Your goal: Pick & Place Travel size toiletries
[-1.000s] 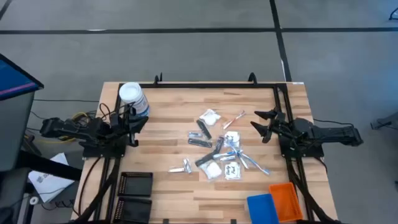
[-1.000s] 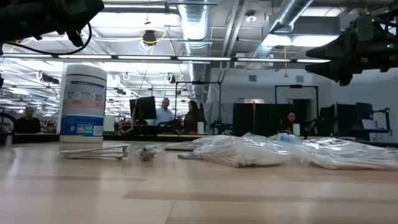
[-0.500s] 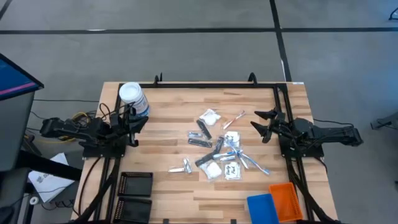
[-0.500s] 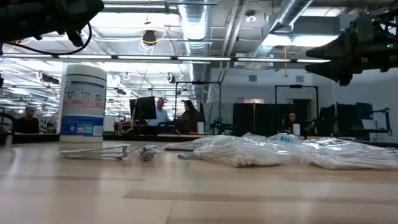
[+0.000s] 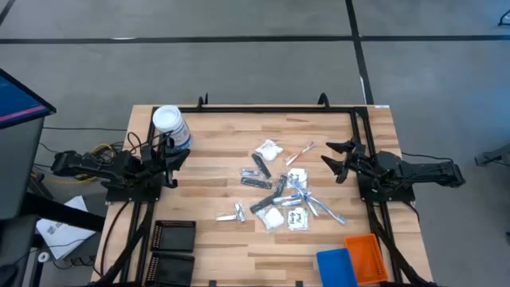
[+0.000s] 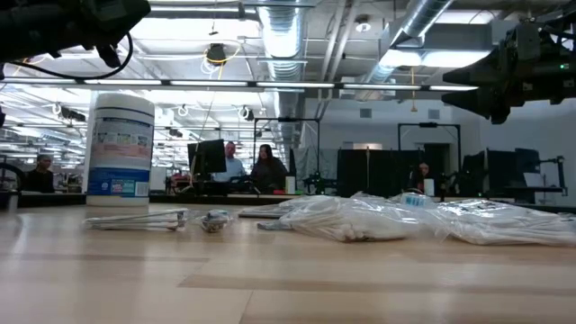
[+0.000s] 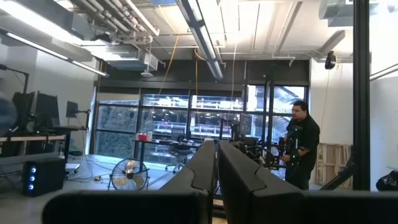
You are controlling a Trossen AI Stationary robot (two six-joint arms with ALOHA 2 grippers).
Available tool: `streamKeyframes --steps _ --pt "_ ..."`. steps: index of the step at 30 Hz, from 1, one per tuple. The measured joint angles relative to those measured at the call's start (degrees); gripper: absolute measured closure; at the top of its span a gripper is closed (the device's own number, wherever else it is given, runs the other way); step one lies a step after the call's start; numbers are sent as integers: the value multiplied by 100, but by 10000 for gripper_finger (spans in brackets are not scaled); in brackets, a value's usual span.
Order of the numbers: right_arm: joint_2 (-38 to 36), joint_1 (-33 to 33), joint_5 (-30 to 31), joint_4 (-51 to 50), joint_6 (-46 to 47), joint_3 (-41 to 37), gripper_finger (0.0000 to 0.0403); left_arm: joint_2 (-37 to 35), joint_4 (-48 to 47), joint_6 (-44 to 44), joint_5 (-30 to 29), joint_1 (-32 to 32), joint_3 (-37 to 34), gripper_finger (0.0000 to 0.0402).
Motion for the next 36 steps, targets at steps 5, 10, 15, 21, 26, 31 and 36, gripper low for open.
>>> streamKeyframes --steps 5,10,15,21,26,31,36 --pt "0 0 -1 0 0 2 111 0 -2 0 -2 -2 -2 390" --pt "0 0 0 1 0 1 111 2 50 23 -2 1 -1 390" --pt "0 0 0 0 0 2 111 33 1510 553 -2 63 -2 390" --pt "0 0 -2 1 0 2 111 35 3260 -140 358 63 -2 390" --pt "0 -1 -1 1 0 2 111 35 3810 -123 458 63 56 390" --pt "-1 -1 -1 0 0 2 111 177 3225 -987 686 48 48 390" --pt "0 -2 0 0 0 2 111 691 3002 -1026 709 52 62 390"
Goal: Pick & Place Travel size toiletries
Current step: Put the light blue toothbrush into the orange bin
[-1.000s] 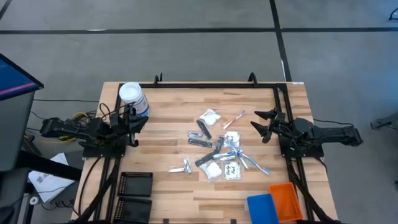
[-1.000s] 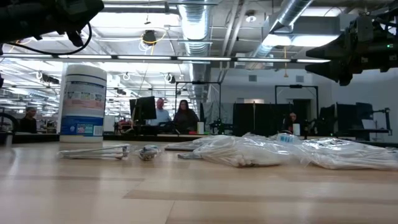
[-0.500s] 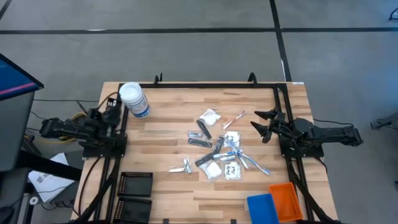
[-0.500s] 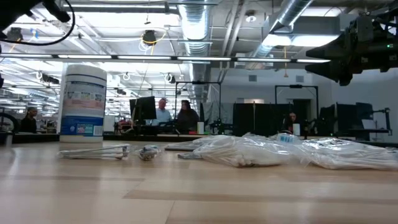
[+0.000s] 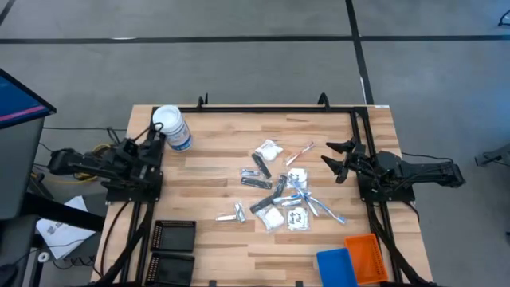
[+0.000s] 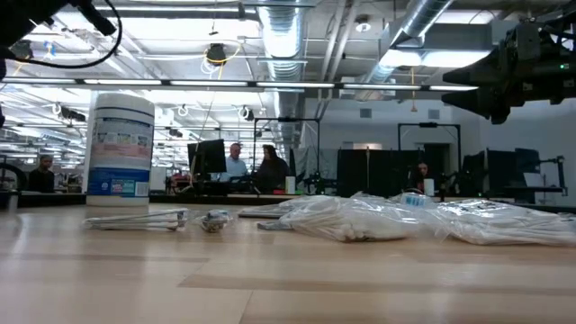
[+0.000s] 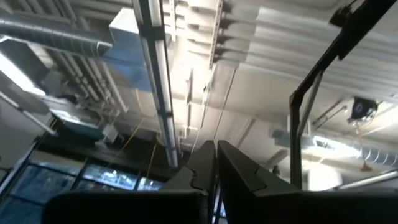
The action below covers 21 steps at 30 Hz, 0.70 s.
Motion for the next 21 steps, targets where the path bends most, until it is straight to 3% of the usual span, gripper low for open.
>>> streamKeyframes --steps 9,21 --pt "-2 1 0 0 0 0 111 851 39 607 -8 55 268 390" --pt "-1 2 0 1 0 0 111 1470 97 353 196 55 635 390"
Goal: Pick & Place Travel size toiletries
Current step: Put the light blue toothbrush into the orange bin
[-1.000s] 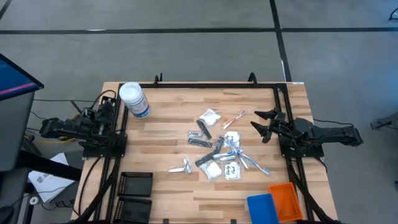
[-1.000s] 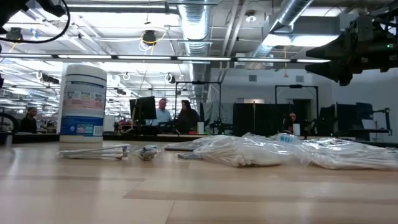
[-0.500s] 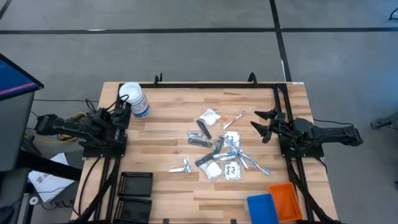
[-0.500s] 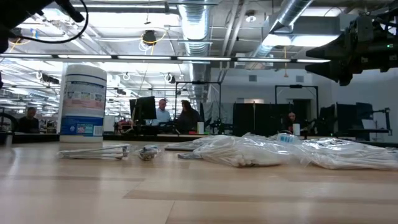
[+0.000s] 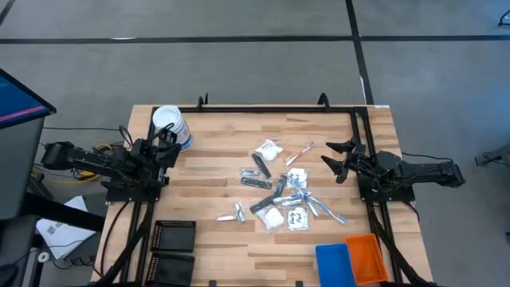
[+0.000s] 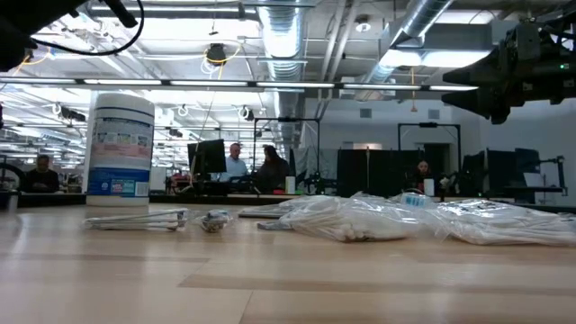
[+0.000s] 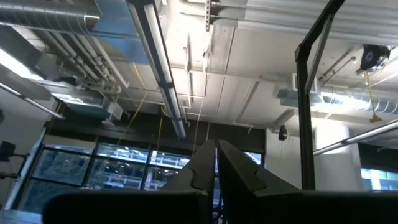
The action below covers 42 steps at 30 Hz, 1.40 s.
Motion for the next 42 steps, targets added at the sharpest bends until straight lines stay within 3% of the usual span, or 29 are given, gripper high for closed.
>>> streamKeyframes --steps 10,14,18,24,27,30,37,42 --pt "0 0 0 -1 0 0 111 -143 328 -122 -312 0 22 390" --pt "-1 -5 -2 -1 0 -1 111 -152 1034 296 484 0 46 390" --pt "-1 -1 -2 0 0 -1 111 -101 1071 223 1037 0 321 390" --pt "0 -13 1 39 -210 -2 111 -37 1046 53 1160 -1 383 390" --pt "1 -66 0 274 -606 -2 111 -89 1076 -525 1163 -11 383 390" --pt "-1 -90 0 921 -539 -2 111 -78 1047 -1019 1244 -11 383 390" --pt "-1 -89 -2 3309 -472 -2 111 -71 1056 -1090 1519 -11 383 390" --pt "-2 -74 0 4624 301 -2 111 -71 1047 -1130 1519 -11 383 390"
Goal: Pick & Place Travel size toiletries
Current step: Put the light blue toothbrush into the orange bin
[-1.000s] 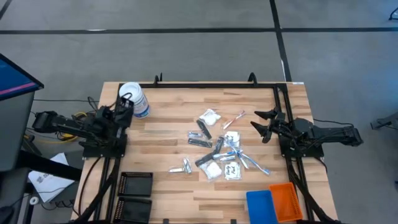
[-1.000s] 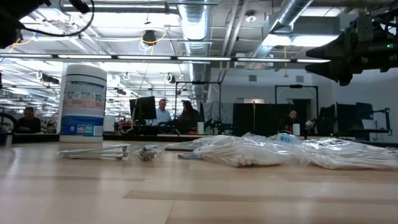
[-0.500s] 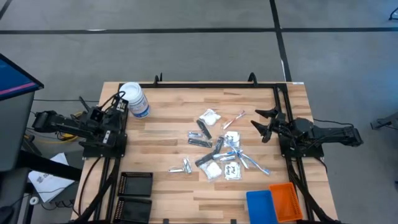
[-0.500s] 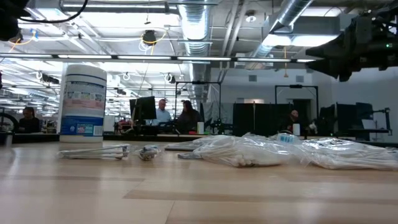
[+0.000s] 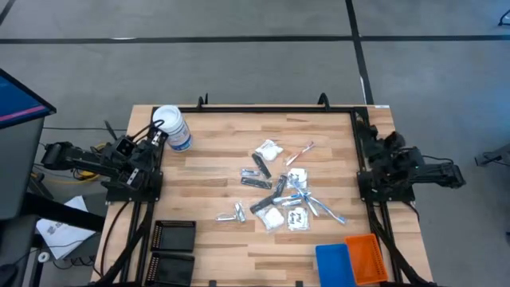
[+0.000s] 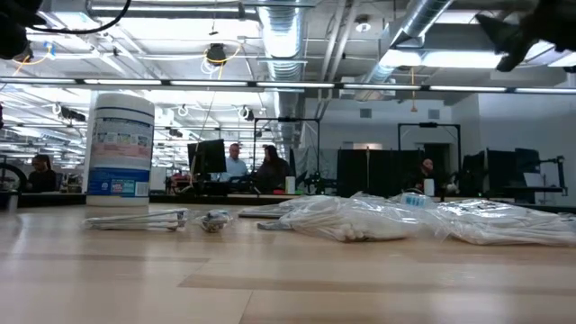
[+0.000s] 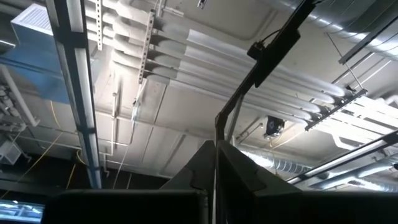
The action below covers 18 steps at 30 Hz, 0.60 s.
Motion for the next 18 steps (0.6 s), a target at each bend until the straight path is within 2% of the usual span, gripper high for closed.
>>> streamKeyframes --steps 4,11,18 --pt "-2 0 3 403 -22 0 111 0 -17 -189 0 -1 0 390" --pt "-3 0 -1 323 -512 0 111 27 -74 -313 2 -2 0 390" --pt "114 72 -532 -122 -354 0 111 122 -88 -263 -26 0 0 390"
